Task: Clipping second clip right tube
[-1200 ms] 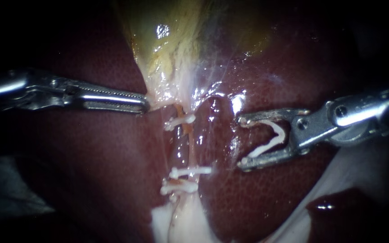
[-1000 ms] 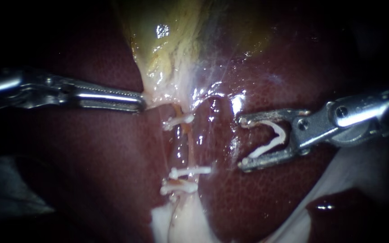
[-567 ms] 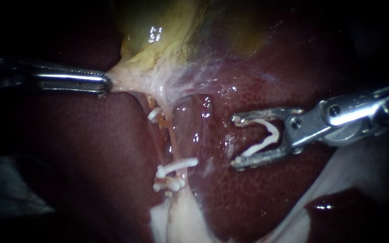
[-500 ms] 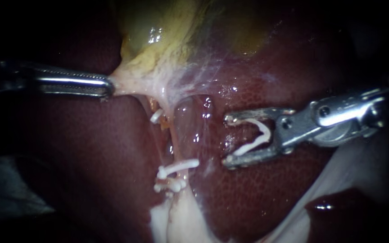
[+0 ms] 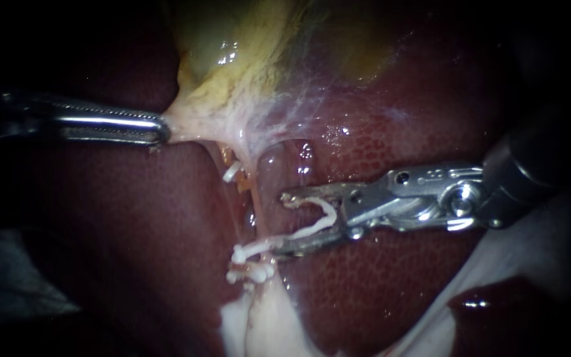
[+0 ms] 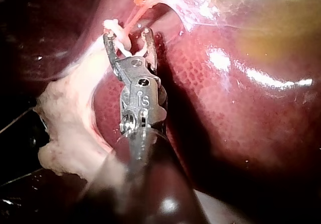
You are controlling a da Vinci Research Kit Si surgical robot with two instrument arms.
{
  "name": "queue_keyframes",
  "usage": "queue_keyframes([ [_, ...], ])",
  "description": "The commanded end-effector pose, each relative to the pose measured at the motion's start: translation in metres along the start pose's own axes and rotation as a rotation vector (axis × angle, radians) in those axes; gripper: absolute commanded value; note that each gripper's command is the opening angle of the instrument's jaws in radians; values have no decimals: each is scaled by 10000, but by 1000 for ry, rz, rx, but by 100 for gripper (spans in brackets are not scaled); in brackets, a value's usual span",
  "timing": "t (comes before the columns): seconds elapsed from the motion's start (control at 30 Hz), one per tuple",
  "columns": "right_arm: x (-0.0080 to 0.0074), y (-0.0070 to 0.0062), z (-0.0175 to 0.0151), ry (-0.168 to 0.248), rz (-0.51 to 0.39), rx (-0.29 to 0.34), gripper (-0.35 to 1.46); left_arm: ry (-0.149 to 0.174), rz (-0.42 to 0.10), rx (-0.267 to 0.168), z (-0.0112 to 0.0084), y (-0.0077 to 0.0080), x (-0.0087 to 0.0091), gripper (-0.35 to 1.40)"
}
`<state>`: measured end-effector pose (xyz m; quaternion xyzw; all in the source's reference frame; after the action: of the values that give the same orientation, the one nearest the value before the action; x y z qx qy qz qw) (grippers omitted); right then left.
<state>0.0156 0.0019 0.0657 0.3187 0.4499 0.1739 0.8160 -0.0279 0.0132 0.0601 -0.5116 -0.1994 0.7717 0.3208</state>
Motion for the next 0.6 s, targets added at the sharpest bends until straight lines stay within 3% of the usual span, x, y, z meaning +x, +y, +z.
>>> queue_keyframes([
  [0.03,-2,2,2,7,11,6,50,0,0,0,0,0,0,-35],
  [0.27,-7,12,22,81,79,105,50,0,0,1,0,1,0,-35],
  [0.5,-15,13,48,158,155,250,50,0,-1,2,1,2,1,-35],
  [0.6,-18,13,57,170,171,297,50,0,-1,2,1,2,1,-35],
])
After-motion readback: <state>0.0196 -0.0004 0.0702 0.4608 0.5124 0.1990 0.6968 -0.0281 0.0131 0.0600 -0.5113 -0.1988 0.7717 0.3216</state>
